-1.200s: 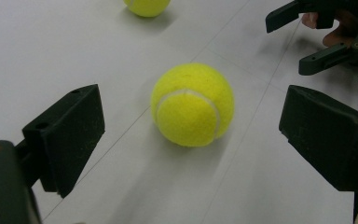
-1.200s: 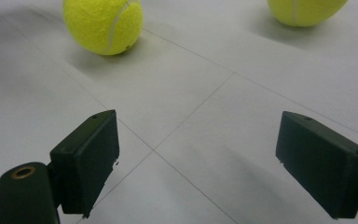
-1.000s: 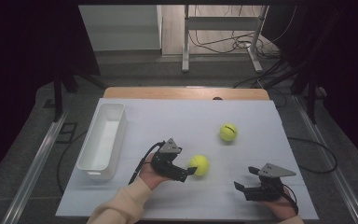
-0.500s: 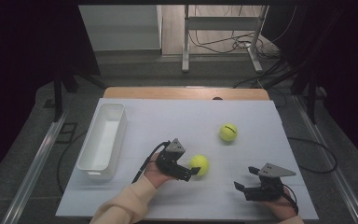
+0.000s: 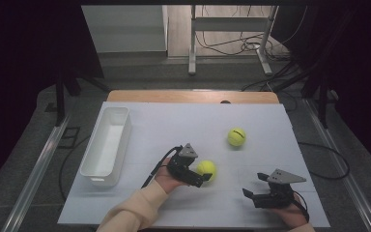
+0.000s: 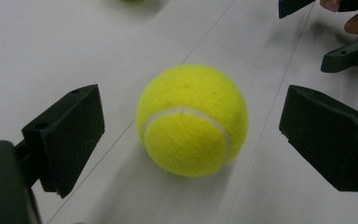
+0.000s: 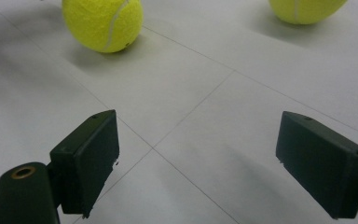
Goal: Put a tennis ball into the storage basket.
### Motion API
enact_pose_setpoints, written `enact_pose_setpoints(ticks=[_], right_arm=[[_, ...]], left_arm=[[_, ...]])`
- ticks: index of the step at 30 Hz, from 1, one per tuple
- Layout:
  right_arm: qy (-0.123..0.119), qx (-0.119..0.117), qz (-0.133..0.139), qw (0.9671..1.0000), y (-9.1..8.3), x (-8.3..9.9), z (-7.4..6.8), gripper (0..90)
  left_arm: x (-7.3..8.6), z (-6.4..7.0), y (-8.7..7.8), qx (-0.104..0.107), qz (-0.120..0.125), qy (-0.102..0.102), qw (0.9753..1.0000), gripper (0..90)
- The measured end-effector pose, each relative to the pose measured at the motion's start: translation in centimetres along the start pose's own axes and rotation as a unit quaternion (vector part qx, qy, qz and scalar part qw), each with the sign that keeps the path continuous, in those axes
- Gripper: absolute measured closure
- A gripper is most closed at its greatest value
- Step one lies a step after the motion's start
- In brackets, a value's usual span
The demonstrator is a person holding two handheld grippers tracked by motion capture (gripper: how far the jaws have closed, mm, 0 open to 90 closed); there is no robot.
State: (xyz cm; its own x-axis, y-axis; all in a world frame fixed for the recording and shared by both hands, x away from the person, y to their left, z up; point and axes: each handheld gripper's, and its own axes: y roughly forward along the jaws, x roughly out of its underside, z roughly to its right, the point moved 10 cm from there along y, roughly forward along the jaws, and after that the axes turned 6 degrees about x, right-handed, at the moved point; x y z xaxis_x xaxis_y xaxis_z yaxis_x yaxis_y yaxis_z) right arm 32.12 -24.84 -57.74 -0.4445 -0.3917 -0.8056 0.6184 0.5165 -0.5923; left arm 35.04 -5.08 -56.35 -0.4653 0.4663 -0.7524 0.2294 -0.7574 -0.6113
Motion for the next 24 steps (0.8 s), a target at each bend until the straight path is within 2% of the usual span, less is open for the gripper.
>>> enact_pose_setpoints(ticks=[5,12,24], right_arm=[[-0.001,0.001,-0.002,1.0,0.0,0.0,0.0,13.7],[-0.001,0.001,-0.003,1.0,0.0,0.1,0.0,13.7],[-0.002,0.002,-0.006,1.0,0.0,0.1,0.0,13.7]], left_arm=[[0.1,-0.1,0.6,0.001,-0.005,-0.003,1.0,7.6],[0.1,-0.4,1.4,-0.002,-0.018,0.005,0.9998,7.6],[0.4,-0.5,2.6,-0.002,-0.035,0.003,0.9994,7.7]])
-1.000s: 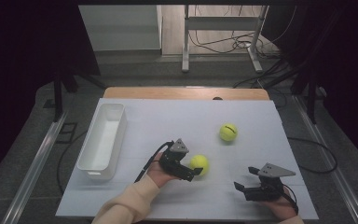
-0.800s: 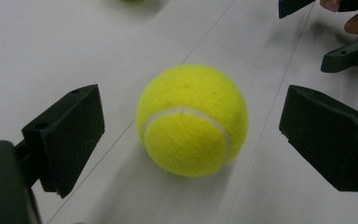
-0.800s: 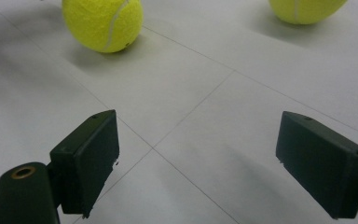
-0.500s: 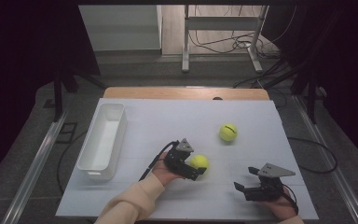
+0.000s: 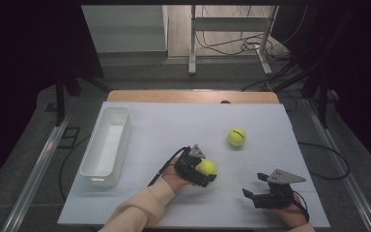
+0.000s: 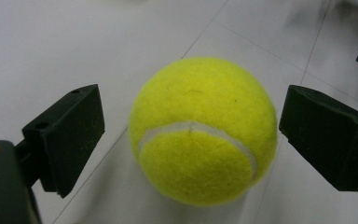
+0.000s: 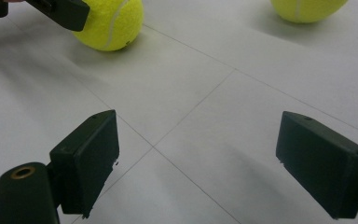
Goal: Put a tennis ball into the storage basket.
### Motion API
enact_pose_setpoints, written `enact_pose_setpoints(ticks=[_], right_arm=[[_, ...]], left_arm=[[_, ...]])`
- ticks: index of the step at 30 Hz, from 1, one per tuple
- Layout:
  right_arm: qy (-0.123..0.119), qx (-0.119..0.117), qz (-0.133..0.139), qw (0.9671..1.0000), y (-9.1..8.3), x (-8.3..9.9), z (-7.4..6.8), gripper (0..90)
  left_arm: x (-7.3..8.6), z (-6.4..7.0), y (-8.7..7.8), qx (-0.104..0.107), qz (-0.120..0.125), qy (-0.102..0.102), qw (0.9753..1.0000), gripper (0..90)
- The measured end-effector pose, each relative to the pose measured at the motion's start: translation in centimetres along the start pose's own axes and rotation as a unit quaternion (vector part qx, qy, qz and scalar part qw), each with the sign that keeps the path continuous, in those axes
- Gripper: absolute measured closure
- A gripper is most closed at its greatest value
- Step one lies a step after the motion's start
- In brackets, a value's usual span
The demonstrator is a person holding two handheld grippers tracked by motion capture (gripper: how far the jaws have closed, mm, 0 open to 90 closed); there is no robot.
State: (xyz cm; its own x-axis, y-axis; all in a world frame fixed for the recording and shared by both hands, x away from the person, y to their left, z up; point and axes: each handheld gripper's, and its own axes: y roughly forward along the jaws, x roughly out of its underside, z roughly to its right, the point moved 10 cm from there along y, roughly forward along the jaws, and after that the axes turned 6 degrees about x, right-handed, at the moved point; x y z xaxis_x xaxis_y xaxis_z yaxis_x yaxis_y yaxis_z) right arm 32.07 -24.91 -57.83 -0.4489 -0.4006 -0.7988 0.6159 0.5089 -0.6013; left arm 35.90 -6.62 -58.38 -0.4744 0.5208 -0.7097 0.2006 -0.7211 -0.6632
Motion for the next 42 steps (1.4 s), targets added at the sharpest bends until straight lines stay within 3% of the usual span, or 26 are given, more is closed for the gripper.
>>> enact_pose_setpoints(ticks=[12,17,26,42], right_arm=[[-0.001,0.0,-0.001,1.0,0.0,0.0,0.0,13.6],[-0.003,0.001,-0.002,1.0,0.0,0.1,0.0,13.6],[-0.002,0.001,-0.002,1.0,0.0,0.1,0.0,13.7],[0.0,0.0,0.003,1.0,0.0,-0.1,0.0,13.6]], left_arm=[[0.6,0.0,0.4,0.002,-0.021,-0.002,0.9998,12.4],[0.6,0.2,0.3,0.008,-0.018,0.004,0.9998,25.3],[0.6,0.1,0.1,0.001,-0.016,0.007,0.9998,26.1],[-0.1,-0.1,-1.3,-0.003,0.01,0.004,0.9999,26.1]])
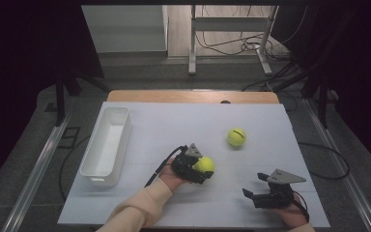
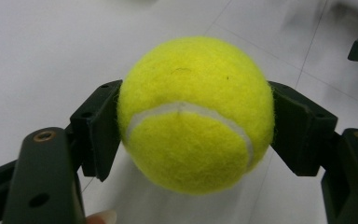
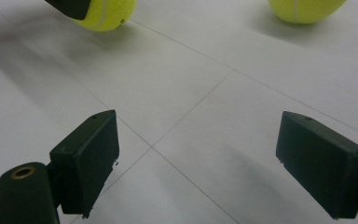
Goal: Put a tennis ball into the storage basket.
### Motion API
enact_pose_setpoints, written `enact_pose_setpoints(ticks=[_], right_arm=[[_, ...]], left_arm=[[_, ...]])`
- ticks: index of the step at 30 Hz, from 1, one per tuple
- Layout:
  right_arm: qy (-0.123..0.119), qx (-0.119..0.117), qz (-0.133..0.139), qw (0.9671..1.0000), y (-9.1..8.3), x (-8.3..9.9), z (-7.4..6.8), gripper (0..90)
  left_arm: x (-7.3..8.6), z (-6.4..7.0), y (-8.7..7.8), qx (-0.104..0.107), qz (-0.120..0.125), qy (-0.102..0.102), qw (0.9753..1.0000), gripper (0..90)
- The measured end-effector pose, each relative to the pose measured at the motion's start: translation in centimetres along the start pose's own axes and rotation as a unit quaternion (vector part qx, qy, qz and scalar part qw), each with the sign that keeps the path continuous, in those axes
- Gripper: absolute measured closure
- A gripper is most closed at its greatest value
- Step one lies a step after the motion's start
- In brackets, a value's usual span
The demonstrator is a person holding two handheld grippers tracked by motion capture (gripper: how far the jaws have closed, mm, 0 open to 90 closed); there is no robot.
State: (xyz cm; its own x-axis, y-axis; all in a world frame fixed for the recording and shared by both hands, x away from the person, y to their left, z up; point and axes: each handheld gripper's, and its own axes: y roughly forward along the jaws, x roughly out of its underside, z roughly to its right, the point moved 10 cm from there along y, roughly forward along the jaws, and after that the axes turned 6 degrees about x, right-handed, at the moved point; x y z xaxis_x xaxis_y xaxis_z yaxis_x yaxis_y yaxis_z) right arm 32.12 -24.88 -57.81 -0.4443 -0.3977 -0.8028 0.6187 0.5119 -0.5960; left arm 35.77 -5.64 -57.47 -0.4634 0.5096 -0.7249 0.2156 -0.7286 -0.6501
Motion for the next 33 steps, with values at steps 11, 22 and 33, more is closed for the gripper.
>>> enact_pose_setpoints(ticks=[11,22,33], right_arm=[[-0.001,-0.001,0.001,1.0,0.0,-0.1,0.0,13.7],[-0.001,-0.001,0.003,1.0,0.0,-0.1,0.0,13.7],[-0.001,-0.001,0.002,1.0,0.0,-0.1,0.0,13.7]], left_arm=[[-0.5,0.0,-1.3,-0.002,0.02,-0.004,0.9998,26.2],[-0.7,-0.4,-2.6,-0.008,0.032,-0.005,0.9994,26.2],[-0.9,-0.8,-3.4,-0.012,0.042,-0.007,0.999,26.2]])
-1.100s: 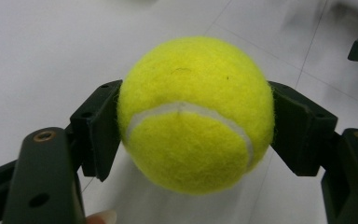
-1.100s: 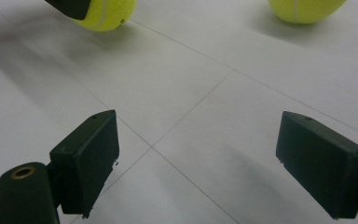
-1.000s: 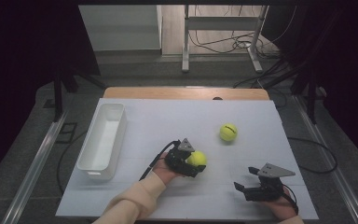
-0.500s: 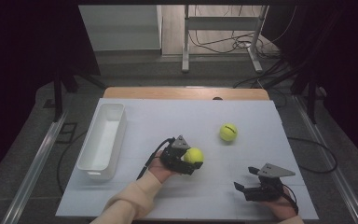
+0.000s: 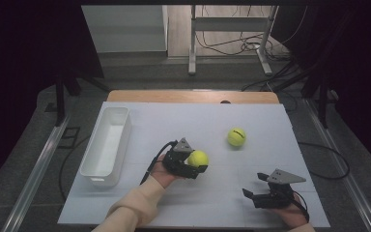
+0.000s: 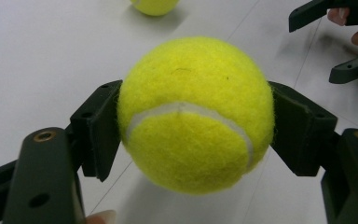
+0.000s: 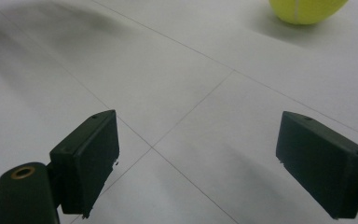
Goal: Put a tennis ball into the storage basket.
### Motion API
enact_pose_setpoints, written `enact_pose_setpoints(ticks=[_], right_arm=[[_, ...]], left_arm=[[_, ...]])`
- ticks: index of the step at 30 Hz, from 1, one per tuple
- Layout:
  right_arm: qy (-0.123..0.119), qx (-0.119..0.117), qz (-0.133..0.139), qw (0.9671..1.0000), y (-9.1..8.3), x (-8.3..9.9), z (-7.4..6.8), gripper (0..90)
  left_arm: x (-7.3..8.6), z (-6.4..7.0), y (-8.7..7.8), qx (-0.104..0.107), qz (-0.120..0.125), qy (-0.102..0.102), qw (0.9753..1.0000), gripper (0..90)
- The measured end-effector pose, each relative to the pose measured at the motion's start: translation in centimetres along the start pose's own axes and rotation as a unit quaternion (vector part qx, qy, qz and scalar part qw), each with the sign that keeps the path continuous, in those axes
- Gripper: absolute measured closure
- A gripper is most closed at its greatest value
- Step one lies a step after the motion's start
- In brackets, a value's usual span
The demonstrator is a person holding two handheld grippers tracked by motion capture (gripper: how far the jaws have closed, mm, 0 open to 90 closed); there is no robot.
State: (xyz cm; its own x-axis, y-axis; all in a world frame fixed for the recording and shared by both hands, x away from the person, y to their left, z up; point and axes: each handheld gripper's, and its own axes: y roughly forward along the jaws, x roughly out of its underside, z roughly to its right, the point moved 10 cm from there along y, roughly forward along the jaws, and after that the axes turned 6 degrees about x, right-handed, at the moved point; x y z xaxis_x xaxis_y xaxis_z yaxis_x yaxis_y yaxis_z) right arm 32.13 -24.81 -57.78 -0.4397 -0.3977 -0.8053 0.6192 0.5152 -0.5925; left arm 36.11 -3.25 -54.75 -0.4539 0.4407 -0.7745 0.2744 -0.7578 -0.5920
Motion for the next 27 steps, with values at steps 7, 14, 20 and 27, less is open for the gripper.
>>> enact_pose_setpoints(ticks=[7,14,20,27], right_arm=[[0.0,0.0,-0.001,1.0,0.0,0.0,0.0,13.7],[0.001,0.0,-0.001,1.0,0.0,0.0,0.0,13.7],[0.001,0.0,-0.001,1.0,0.0,0.0,0.0,13.7],[0.0,0.0,-0.001,1.0,0.0,0.0,0.0,13.7]], left_arm=[[-0.3,-0.4,-0.8,-0.005,0.01,-0.002,0.9999,26.2],[-0.7,-0.5,-1.6,-0.008,0.021,-0.003,0.9998,26.2],[-1.0,-0.8,-2.4,-0.012,0.03,-0.004,0.9995,26.1],[-1.5,-1.1,-3.3,-0.017,0.042,-0.006,0.9989,26.2]])
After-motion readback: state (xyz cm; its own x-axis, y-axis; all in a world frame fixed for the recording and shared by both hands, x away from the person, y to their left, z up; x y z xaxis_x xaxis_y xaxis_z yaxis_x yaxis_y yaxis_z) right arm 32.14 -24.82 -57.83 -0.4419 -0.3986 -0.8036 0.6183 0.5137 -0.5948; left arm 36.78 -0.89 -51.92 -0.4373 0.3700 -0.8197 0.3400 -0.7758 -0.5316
